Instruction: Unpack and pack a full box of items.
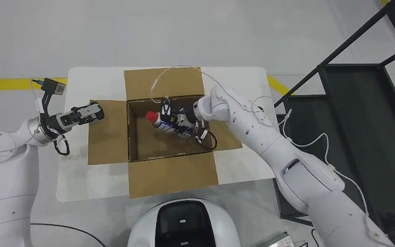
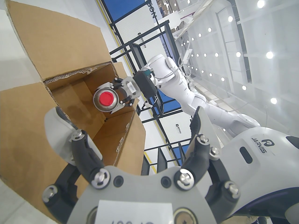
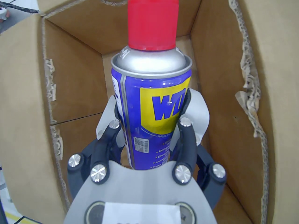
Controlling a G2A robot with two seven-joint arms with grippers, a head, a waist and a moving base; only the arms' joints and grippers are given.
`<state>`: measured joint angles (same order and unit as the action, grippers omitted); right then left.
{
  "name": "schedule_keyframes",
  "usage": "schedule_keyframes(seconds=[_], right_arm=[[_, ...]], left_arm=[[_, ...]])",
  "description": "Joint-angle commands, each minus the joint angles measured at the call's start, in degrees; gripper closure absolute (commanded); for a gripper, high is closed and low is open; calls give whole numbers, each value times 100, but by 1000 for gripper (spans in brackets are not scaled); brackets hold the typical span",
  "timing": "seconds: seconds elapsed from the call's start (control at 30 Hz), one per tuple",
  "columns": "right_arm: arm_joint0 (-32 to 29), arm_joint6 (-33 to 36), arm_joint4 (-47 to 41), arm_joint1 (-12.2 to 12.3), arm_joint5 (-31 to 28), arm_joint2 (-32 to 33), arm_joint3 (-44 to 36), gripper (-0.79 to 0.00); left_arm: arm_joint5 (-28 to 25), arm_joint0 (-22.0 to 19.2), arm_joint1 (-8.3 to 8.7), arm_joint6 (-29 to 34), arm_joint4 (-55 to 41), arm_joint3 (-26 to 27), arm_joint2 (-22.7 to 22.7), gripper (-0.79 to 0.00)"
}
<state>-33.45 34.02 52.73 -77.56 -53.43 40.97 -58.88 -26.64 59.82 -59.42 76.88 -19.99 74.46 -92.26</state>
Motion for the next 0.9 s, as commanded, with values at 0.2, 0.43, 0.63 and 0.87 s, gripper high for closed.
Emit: schedule_keyframes(seconds=[0.2,0.43,0.63,0.87], right_arm=[[-1836,166,394,781,43,1757,-2746,0],[-2915,-637,528,1060,-76,2864,-3701,0],[-3362,-1769,722,1140,-334,3308,-3650,0],[-3367,-1805,746,1142,-355,3311,-3639,0]], left_arm=[[0,0,0,0,0,0,0,-785],[0,0,0,0,0,0,0,-785],[0,0,0,0,0,0,0,-785],[0,0,0,0,0,0,0,-785]])
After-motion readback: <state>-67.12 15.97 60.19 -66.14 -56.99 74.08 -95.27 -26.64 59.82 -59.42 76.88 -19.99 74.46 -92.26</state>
